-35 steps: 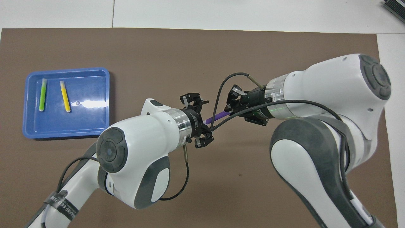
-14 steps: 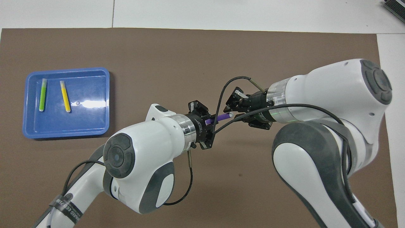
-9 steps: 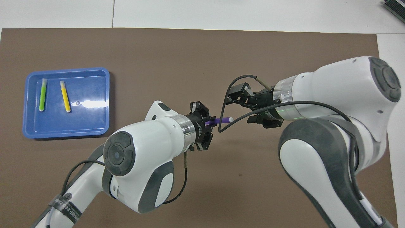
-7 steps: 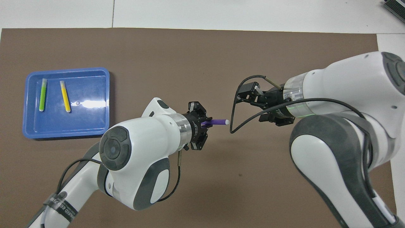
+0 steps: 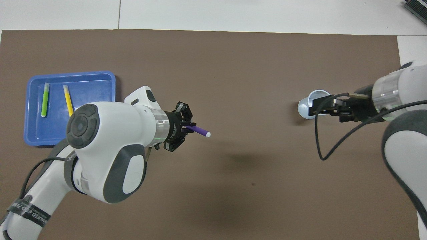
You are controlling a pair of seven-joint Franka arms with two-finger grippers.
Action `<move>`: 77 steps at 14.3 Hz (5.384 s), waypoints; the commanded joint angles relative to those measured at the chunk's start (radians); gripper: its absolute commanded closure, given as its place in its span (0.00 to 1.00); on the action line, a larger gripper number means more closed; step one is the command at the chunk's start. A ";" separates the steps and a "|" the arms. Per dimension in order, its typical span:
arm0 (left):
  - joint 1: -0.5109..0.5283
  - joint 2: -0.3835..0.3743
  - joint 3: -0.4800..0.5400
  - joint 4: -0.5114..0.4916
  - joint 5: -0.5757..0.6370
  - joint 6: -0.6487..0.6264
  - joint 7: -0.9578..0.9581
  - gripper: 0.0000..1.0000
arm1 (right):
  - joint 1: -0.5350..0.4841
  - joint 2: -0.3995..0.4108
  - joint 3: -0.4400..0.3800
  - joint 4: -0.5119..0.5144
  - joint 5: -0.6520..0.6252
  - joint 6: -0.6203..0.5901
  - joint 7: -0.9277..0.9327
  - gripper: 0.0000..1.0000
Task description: Right arm passes pens to left for tray arrangement
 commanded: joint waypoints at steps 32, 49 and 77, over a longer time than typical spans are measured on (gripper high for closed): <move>0.514 0.297 -0.004 -0.027 0.511 0.242 1.293 1.00 | -0.159 -0.162 0.003 0.009 -0.232 -0.102 -0.212 0.00; 0.539 0.087 -0.004 0.085 0.509 -0.213 1.280 0.00 | -0.152 -0.185 0.008 0.014 -0.228 -0.159 -0.211 0.00; 0.266 -0.044 0.274 0.410 0.382 -0.701 1.316 0.00 | -0.150 -0.186 0.011 0.009 -0.215 -0.170 -0.211 0.00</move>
